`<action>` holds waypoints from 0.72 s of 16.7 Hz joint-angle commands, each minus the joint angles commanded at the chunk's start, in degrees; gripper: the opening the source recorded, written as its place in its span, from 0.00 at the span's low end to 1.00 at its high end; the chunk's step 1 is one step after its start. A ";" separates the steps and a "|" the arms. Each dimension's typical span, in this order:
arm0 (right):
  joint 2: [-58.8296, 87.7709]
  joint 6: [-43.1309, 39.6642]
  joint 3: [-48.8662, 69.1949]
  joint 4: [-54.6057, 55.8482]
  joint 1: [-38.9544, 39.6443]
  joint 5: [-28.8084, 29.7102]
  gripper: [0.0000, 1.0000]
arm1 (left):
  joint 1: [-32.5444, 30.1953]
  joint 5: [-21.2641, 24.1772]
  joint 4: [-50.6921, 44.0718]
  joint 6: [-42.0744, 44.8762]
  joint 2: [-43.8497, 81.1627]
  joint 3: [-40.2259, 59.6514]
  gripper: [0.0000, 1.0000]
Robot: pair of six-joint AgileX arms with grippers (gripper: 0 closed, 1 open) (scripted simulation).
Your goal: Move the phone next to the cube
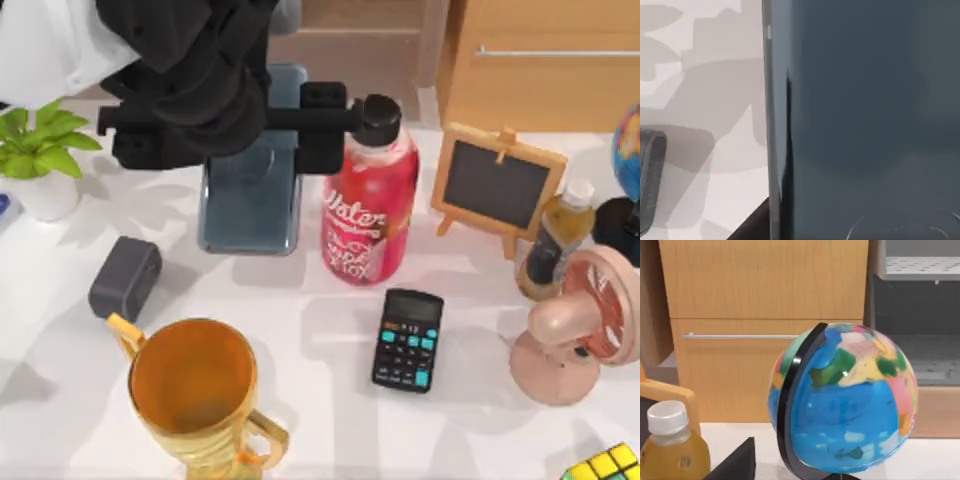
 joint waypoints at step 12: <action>0.00 0.00 0.00 0.00 0.00 0.00 1.00 | -31.12 7.41 -5.40 -39.39 21.87 0.62 0.00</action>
